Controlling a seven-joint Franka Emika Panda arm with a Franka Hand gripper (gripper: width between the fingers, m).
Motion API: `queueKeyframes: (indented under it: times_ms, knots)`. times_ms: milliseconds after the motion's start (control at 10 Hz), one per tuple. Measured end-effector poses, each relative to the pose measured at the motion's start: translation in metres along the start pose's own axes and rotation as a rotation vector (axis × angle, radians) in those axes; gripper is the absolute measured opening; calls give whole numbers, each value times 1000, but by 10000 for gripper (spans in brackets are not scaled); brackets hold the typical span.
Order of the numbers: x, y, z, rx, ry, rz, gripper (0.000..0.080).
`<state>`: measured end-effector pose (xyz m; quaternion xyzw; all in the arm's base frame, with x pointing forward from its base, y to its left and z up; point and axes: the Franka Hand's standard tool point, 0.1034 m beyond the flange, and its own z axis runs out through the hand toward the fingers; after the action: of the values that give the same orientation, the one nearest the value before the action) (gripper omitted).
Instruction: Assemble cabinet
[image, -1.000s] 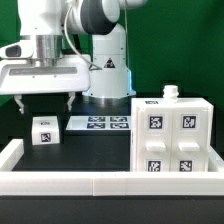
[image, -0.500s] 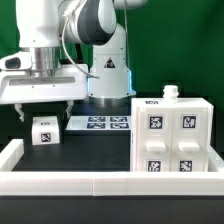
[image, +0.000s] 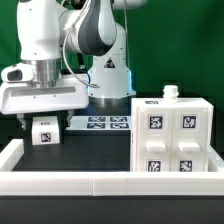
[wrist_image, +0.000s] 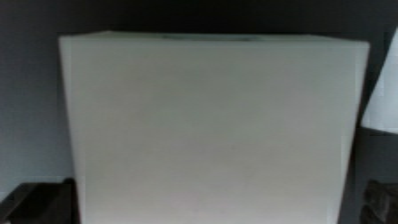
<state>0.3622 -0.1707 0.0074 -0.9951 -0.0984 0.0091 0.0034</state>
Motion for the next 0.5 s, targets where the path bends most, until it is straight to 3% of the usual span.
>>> queueKeyframes:
  times_ms: [200,300,400,500]
  knots:
    - [0,-1,0,1,-1,1,797]
    - [0,-1,0,1,-1,0,676]
    - [0,-1,0,1,-1,0,676]
    - [0,-1,0,1,-1,0,560]
